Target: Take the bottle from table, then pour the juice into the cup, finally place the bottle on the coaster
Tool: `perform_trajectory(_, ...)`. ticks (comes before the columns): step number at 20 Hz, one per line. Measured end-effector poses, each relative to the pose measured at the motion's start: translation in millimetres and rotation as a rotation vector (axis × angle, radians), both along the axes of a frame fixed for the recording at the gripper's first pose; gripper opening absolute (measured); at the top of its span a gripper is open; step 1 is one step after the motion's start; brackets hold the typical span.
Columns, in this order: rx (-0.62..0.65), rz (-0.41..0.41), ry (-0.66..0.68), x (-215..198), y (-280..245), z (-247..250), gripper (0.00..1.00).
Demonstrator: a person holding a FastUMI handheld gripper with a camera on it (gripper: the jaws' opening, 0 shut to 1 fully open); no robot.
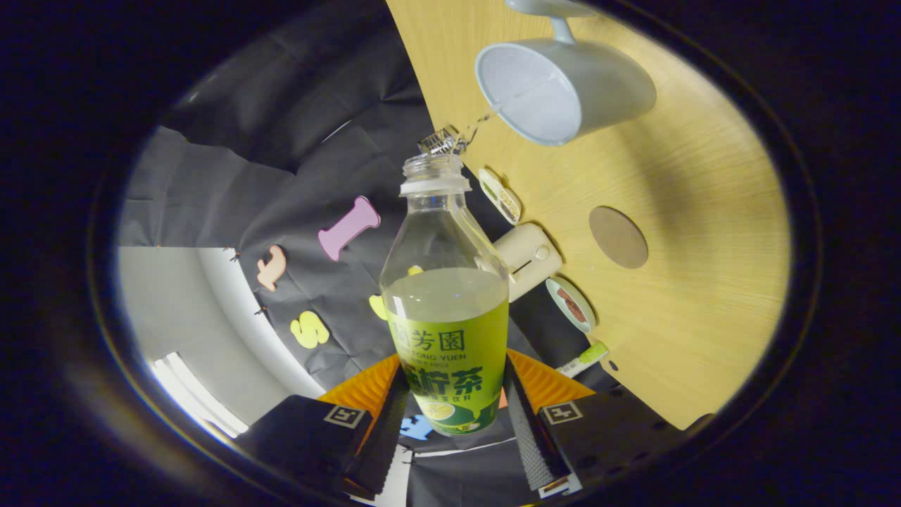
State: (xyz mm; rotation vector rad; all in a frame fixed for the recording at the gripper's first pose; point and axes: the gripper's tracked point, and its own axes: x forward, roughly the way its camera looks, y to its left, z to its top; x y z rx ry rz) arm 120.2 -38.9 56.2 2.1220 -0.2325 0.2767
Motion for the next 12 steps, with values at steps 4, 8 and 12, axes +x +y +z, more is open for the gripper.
perform_trajectory(4, 0.040, -0.020, -0.039, 1.7, -2.4, 4.0, 0.76)
perform_trajectory(8, 0.042, -0.020, -0.040, -1.0, -4.9, 4.8, 0.76)
perform_trajectory(12, 0.059, -0.027, -0.045, -1.7, -8.0, 6.8, 0.76)
